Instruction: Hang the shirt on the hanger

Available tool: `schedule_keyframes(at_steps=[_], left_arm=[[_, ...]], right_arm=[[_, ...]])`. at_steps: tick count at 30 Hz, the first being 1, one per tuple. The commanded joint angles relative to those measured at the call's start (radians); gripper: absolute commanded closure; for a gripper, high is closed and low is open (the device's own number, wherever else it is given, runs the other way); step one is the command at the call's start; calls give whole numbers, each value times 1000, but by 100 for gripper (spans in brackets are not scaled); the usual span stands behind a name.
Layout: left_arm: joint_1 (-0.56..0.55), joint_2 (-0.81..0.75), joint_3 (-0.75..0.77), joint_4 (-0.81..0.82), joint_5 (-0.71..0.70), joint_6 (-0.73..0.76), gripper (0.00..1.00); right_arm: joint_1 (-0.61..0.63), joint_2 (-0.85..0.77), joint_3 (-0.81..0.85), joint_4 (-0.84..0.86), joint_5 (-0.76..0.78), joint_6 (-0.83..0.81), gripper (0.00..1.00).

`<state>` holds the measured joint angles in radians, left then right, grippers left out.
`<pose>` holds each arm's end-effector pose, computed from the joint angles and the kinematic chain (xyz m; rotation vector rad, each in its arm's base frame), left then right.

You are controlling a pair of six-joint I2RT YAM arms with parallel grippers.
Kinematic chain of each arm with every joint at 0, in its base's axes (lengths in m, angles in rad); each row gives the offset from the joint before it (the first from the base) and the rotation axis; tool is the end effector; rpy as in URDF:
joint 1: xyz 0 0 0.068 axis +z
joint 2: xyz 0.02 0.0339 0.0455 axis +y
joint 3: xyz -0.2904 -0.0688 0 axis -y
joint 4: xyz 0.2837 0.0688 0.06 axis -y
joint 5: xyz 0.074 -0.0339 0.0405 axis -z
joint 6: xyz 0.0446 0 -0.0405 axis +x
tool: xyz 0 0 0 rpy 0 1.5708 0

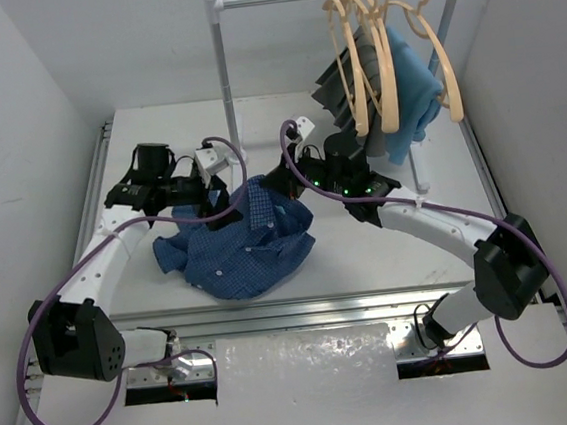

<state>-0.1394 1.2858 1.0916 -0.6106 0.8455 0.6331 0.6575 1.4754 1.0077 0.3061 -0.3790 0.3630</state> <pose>0.2926 -0.0748 0.3217 1.1529 1.8164 -0.7151 0.2959 0.2493 0.3097 -0.5610 1.7582 1.0612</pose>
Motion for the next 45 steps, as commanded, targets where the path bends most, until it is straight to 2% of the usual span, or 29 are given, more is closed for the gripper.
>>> schedule_keyframes(at_steps=[1, 5, 9, 11, 13, 14, 18, 19, 24, 27, 28, 30, 32, 33, 36, 37, 39, 40, 43, 45], left_arm=[[-29, 7, 33, 29, 106, 10, 0], [-43, 18, 25, 81, 108, -18, 1], [-43, 23, 82, -33, 229, 39, 1], [-43, 7, 93, 12, 236, 10, 0], [-57, -26, 65, 90, 196, -117, 1], [-93, -42, 57, 130, 120, -145, 1], [-175, -42, 8, 208, -35, -188, 0], [-177, -16, 17, 248, -124, -228, 1], [-175, 18, -7, 271, -218, -219, 5], [-175, 18, -30, 305, -207, -246, 19], [-175, 20, -38, 314, -197, -256, 28], [-175, 23, -36, 337, -163, -279, 38], [-175, 30, -27, 333, -145, -291, 68], [-175, 30, -16, 328, -148, -296, 98], [-170, 26, -6, 305, -175, -303, 100], [-161, 14, -6, 292, -174, -302, 100], [-132, 1, -4, 273, -157, -294, 100], [-120, -14, -2, 244, -132, -273, 100], [-91, -46, 5, 166, -86, -195, 100], [-89, -71, 2, 109, -54, -126, 100]], right_arm=[[14, -27, 43, -1, 11, -16, 100], [34, -30, 65, -9, 12, -15, 100], [40, -29, 95, -73, 92, 1, 100], [40, -26, 112, -103, 153, 17, 100], [44, -23, 111, -99, 193, 66, 100], [48, -21, 108, -79, 207, 101, 100], [86, 0, 121, -44, 252, 103, 100], [97, 16, 140, -54, 236, 99, 100], [99, -22, 106, -36, 235, 111, 100], [97, -49, 78, -35, 258, 119, 100], [99, -58, 63, -27, 256, 120, 100], [99, -56, 57, -15, 230, 126, 100], [99, -50, 55, -13, 210, 129, 100], [97, -50, 54, -13, 200, 128, 100], [96, -61, 43, -31, 187, 108, 100], [96, -76, 43, -74, 198, 75, 80], [93, -107, 17, -111, 222, 25, 49], [87, -151, 0, -139, 226, -25, 28], [67, -248, -76, -186, 169, -132, 6], [56, -279, -115, -240, 119, -214, 2]])
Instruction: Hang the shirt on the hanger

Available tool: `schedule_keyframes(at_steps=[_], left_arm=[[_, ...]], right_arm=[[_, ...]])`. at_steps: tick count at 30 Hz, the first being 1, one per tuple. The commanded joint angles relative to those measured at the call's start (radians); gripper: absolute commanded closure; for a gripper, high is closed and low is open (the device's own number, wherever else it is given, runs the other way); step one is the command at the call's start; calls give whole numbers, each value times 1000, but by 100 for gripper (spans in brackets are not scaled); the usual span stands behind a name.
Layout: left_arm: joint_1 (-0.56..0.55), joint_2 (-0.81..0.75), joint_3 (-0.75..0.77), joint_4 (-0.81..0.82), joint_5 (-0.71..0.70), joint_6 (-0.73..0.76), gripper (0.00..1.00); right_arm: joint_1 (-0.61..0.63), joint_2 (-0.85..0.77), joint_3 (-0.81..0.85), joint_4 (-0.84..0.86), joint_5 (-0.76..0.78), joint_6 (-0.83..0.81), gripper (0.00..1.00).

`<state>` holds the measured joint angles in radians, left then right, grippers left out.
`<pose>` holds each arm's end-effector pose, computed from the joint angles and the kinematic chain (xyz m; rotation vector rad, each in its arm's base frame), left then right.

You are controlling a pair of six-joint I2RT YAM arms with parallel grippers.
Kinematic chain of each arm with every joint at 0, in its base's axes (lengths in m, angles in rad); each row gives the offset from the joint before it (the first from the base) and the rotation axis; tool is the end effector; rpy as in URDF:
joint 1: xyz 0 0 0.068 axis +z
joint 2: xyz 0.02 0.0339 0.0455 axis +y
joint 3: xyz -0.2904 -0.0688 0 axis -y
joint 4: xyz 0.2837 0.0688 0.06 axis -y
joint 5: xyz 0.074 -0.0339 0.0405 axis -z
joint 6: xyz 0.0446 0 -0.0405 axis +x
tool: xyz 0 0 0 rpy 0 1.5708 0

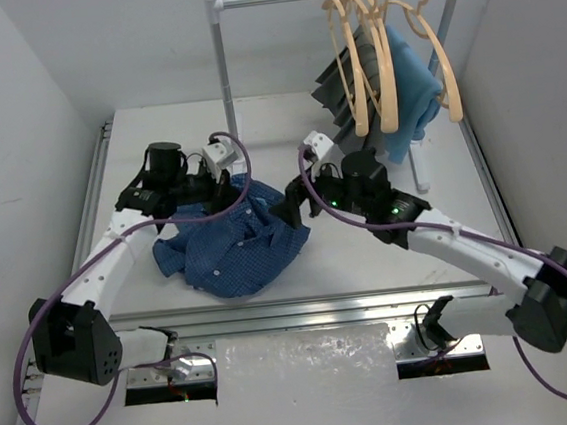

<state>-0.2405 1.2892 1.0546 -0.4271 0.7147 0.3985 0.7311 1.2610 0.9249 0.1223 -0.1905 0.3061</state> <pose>0.2981 -0.1032 0.3187 1.0212 1.8693 -0.6992 0.2431 0.2294 0.3282 -0.5350 1.7970 0.9021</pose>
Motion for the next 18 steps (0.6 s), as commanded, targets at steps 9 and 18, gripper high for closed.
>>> schedule_keyframes(at_steps=[9, 18], left_arm=[[12, -178, 24, -222, 216, 316, 100], [12, -243, 19, -334, 264, 416, 100]], right_arm=[[-67, 17, -34, -38, -302, -332, 1], [-75, 245, 149, -84, -498, -414, 4]])
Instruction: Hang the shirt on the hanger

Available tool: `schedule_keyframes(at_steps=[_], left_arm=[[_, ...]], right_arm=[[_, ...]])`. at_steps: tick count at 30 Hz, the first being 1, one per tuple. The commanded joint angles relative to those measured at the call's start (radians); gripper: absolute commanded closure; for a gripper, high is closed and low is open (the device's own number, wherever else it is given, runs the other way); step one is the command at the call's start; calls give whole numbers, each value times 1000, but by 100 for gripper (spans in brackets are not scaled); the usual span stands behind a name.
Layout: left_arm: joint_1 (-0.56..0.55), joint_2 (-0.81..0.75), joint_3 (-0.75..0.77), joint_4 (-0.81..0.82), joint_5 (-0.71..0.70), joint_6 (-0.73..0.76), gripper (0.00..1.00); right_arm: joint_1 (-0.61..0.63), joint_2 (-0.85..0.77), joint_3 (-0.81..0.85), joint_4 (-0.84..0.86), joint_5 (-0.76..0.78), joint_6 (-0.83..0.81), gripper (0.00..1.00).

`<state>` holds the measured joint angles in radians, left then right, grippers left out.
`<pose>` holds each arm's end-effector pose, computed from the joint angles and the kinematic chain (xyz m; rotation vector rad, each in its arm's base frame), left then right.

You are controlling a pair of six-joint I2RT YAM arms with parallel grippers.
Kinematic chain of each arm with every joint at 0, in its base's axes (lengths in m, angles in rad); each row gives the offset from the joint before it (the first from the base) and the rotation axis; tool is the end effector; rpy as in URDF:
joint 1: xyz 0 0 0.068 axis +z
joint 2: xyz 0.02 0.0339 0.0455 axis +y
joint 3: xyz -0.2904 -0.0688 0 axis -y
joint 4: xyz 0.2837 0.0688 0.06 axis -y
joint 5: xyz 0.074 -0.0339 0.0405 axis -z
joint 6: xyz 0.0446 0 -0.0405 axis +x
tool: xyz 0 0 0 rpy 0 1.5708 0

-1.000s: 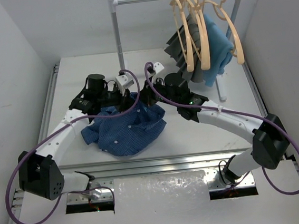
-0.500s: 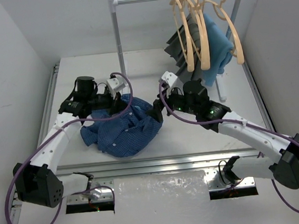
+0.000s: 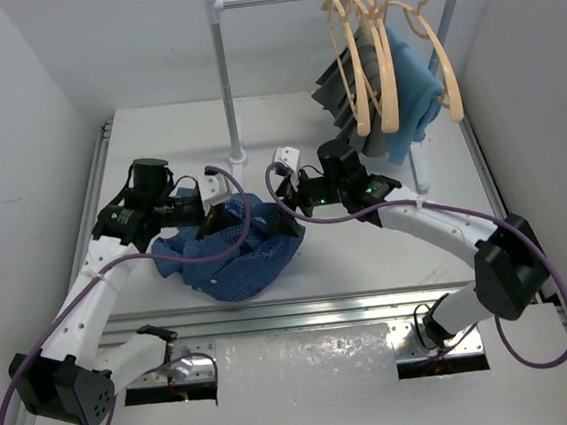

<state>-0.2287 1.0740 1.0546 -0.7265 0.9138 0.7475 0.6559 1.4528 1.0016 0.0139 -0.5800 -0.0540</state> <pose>0.2265 -0.0890 0.3546 1.3387 1.5894 -0.7373 0.2768 0.2439 0.2850 -1.0651 1.7664 0.9598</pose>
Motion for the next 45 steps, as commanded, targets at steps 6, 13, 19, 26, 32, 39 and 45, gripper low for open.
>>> schedule_keyframes(at_steps=[6, 13, 19, 26, 32, 39, 45], left_arm=[[0, -31, 36, -8, 65, 27, 100], [3, -39, 1, 206, -97, -230, 29], [-4, -31, 65, 300, -329, -401, 19], [-46, -32, 169, 222, -316, -450, 19], [-50, -28, 162, 225, -274, -433, 18], [-49, -14, 151, 291, -435, -453, 19], [-50, -19, 102, 274, -549, -329, 34]], right_arm=[[1, 133, 111, 52, -299, -26, 36], [2, -46, -29, 126, -19, 106, 100], [79, -118, 64, -103, 404, 207, 100], [139, -79, 195, -210, 483, 316, 100], [168, 43, 360, -271, 479, 342, 100], [172, 83, 424, -305, 514, 341, 100], [174, 77, 431, -316, 545, 333, 100]])
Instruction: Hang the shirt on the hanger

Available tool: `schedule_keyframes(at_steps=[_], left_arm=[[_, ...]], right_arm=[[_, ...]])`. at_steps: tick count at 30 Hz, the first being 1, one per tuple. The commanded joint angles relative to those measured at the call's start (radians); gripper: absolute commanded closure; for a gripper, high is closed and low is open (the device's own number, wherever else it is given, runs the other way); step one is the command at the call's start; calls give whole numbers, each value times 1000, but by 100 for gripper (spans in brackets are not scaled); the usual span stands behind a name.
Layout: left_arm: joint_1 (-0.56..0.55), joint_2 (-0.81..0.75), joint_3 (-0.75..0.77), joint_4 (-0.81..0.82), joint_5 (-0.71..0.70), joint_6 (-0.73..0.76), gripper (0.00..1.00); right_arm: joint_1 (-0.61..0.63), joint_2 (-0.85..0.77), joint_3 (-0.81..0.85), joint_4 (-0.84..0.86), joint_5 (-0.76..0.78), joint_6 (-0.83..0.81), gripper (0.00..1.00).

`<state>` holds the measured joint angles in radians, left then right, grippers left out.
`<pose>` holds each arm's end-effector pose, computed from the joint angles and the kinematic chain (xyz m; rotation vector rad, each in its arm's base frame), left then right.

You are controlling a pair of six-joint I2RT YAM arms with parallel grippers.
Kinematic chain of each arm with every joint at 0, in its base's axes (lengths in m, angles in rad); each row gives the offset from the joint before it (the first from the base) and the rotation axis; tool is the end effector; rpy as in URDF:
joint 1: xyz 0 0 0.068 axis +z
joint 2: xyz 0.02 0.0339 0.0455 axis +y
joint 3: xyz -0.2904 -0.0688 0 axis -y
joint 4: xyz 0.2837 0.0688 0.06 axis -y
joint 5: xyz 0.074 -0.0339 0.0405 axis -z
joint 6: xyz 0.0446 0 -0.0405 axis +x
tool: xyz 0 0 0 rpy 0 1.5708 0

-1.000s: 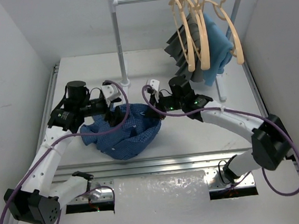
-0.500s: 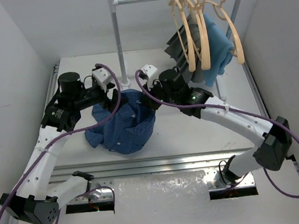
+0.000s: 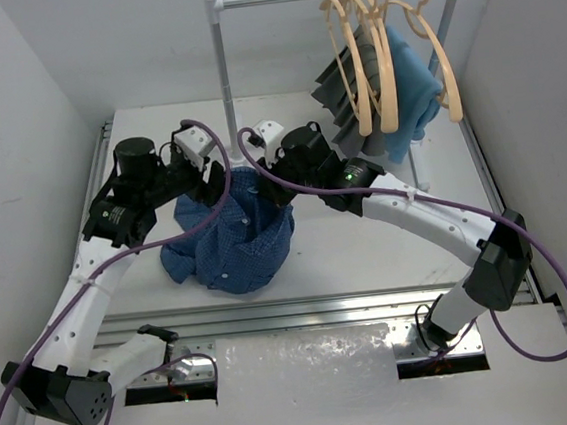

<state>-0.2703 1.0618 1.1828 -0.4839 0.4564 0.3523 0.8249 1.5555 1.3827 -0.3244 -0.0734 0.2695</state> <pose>0.2448 -0.0882 0.4204 0.8670 1.7060 -0.3850 0.2755 0.3030 0.3577 -0.6353 2.0571 0.7339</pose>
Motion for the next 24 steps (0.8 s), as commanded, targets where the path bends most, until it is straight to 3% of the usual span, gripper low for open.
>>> schedule_keyframes(at_steps=[1, 4, 5, 8, 10, 12, 16, 21, 23, 24], left_arm=[[-9, -5, -44, 28, -114, 88, 37], [-9, 21, -58, 16, -137, 82, 41], [-9, 27, -61, 18, -154, 79, 48], [-7, 38, -87, 53, -240, 79, 56], [-7, 36, -106, 76, -260, 83, 56], [-7, 38, -110, 79, -220, 82, 54], [-7, 29, -146, 113, 34, 42, 39], [-9, 47, -189, 130, 139, 28, 38], [-9, 59, -207, 128, 130, 33, 44], [-7, 61, -210, 131, 107, 33, 59]], right_arm=[[5, -28, 49, 28, 49, 10, 100], [5, -23, 56, 41, 49, 10, 100], [5, -18, 61, 42, 47, 11, 100], [5, -24, 56, 45, 52, 11, 100], [5, -32, 39, 59, 49, 10, 100], [5, -37, 23, 73, 29, 7, 100], [3, -12, 30, 77, -12, 5, 100], [-38, -3, 26, 88, -75, 45, 100], [-47, -9, 19, 93, -77, 45, 100], [-49, -15, 18, 93, -78, 43, 100]])
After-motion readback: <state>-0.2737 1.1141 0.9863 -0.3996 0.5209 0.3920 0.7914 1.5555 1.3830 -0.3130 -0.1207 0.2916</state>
